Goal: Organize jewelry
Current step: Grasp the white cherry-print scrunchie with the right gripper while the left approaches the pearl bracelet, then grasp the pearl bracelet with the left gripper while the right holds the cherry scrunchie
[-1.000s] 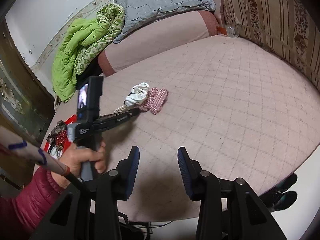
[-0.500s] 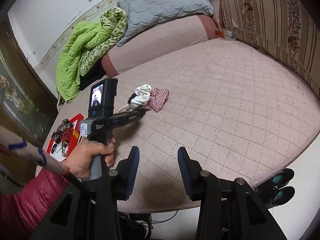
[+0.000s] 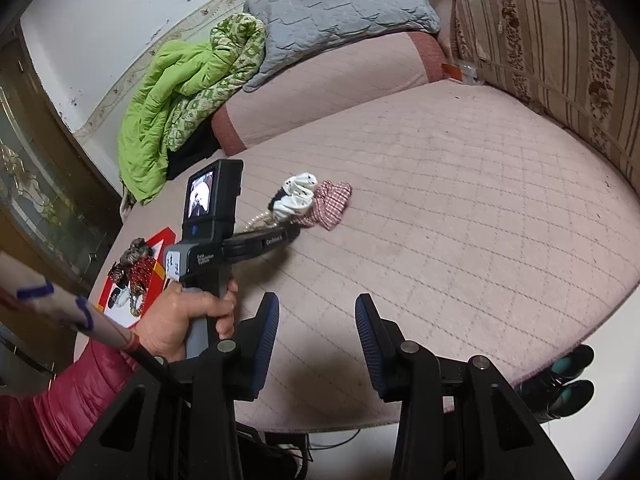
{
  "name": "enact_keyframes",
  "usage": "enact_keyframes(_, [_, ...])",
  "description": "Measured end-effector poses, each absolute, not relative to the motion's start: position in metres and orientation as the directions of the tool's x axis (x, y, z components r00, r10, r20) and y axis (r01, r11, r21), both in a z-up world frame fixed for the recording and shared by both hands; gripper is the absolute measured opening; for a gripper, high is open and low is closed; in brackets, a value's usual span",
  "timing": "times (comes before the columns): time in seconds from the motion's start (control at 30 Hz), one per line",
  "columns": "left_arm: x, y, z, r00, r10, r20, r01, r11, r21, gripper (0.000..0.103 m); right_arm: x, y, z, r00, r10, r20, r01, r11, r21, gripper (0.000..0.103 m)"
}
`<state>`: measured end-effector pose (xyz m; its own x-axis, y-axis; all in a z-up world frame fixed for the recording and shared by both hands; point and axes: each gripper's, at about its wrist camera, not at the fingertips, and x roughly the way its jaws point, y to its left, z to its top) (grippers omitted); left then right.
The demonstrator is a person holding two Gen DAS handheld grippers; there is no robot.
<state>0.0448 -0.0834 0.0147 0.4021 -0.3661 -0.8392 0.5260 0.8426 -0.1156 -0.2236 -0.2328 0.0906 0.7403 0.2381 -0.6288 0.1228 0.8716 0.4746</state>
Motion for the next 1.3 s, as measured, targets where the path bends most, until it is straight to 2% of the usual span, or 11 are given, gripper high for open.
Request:
enact_keyframes(0.33, [0.028,-0.023,0.070,0.433,-0.475,-0.766,0.445,0.852,-0.277,0.001,-0.169,-0.253,0.076,0.739,0.255,-0.624,0.155,0.836,0.526,0.043])
enact_keyframes(0.8, [0.024,0.061,0.077,0.459,-0.464,-0.757,0.373,0.875,-0.310,0.001,-0.083,-0.228,0.053,0.695,0.369,-0.617,0.117,0.788,0.604,0.043])
enact_keyframes(0.93, [0.018,0.067,0.072,0.444,-0.453,-0.773,0.374,0.878,-0.300,0.001,-0.061,-0.208,0.057,0.698,0.371,-0.613,0.087,0.806,0.586,0.062])
enact_keyframes(1.03, [0.013,0.068,0.070,0.443,-0.449,-0.776,0.386,0.877,-0.287,0.001,-0.042,-0.195,0.054,0.684,0.411,-0.603,0.069,0.786,0.614,0.063])
enact_keyframes(1.13, [0.011,0.068,0.065,0.435,-0.443,-0.784,0.383,0.879,-0.284,0.001,-0.020,-0.182,0.046,0.656,0.412,-0.632,0.059,0.807,0.588,0.066])
enact_keyframes(1.17, [0.011,0.066,0.063,0.430,-0.439,-0.789,0.381,0.880,-0.282,0.001,-0.012,-0.177,0.041,0.642,0.407,-0.650,0.051,0.823,0.566,0.063])
enact_keyframes(1.2, [0.011,0.064,0.061,0.425,-0.440,-0.791,0.382,0.879,-0.284,0.001,-0.006,-0.172,0.038,0.624,0.413,-0.663,0.033,0.834,0.551,0.029])
enact_keyframes(1.23, [0.012,0.062,0.061,0.424,-0.445,-0.789,0.386,0.877,-0.287,0.001,0.000,-0.164,0.033,0.585,0.422,-0.692,0.004,0.852,0.523,0.008])
enact_keyframes(1.3, [0.014,0.056,0.061,0.424,-0.450,-0.786,0.391,0.874,-0.290,0.001,-0.009,-0.169,0.037,0.630,0.386,-0.674,0.005,0.866,0.500,0.008])
